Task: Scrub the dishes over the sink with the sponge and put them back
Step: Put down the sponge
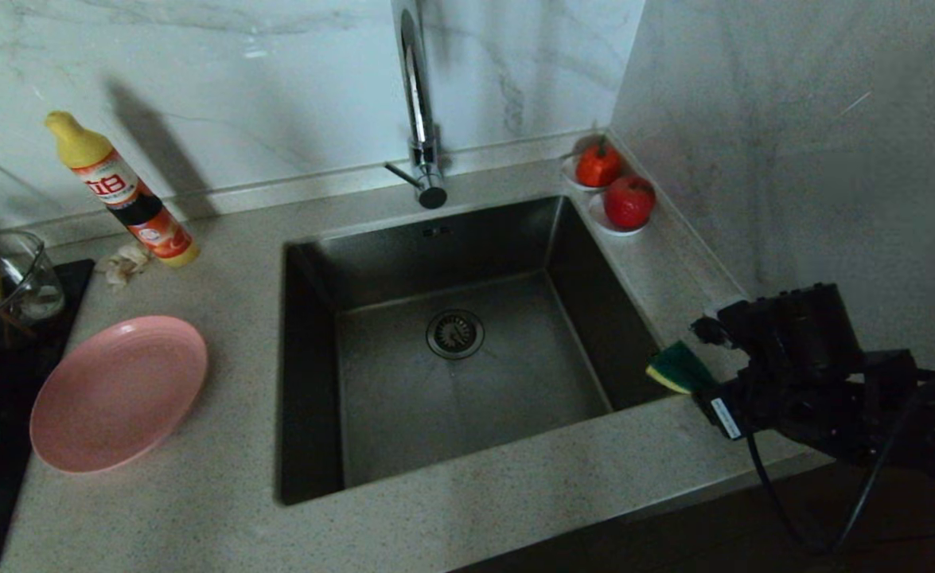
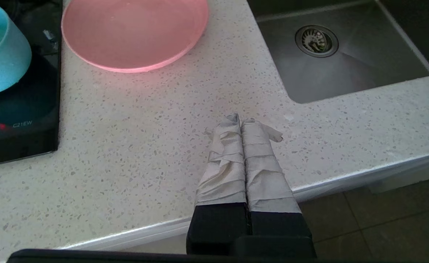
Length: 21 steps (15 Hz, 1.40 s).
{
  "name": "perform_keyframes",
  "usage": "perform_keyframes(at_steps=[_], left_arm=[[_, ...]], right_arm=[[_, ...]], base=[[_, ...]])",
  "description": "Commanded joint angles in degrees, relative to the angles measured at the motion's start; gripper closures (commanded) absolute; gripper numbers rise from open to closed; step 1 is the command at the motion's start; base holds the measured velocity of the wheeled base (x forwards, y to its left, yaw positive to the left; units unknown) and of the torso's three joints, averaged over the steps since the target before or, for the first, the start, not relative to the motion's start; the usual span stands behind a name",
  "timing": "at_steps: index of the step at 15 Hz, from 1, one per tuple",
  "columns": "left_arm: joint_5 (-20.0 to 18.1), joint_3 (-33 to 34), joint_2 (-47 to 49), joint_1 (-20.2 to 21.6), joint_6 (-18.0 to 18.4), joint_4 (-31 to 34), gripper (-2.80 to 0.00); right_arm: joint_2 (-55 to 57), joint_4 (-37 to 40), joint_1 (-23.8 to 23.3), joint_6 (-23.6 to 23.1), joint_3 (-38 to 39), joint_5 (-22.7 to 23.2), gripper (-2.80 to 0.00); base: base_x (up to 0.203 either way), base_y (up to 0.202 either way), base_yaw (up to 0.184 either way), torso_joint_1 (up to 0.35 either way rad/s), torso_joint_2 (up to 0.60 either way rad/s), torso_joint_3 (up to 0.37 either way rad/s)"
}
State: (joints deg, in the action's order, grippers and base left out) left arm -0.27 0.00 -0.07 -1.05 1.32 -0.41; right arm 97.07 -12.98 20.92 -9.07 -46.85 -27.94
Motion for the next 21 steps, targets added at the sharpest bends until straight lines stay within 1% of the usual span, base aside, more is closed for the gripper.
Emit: perform_keyframes(at_steps=[1, 4, 9, 21], left_arm=[[0.0, 0.0, -0.1, 0.0, 0.0, 0.0, 0.0], [0.0, 0.0, -0.1, 0.0, 0.0, 0.0, 0.0], [0.0, 0.0, -0.1, 0.0, 0.0, 0.0, 0.0], [0.0, 0.0, -0.1, 0.0, 0.0, 0.0, 0.0]], right_arm=[[-2.7, 0.4, 0.1, 0.0, 0.1, -0.1, -2.8], [-4.2, 1.1, 0.9, 0.0, 0.4, 0.7, -2.8], [-3.0, 0.4, 0.1, 0.5, 0.5, 0.6, -2.8], [-5.1, 0.1, 1.4, 0.5, 1.5, 0.5, -2.8]], base=[[0.0, 0.0, 0.0, 0.0, 0.0, 0.0], [0.0, 0.0, 0.0, 0.0, 0.0, 0.0], [0.0, 0.0, 0.0, 0.0, 0.0, 0.0], [0.0, 0.0, 0.0, 0.0, 0.0, 0.0]])
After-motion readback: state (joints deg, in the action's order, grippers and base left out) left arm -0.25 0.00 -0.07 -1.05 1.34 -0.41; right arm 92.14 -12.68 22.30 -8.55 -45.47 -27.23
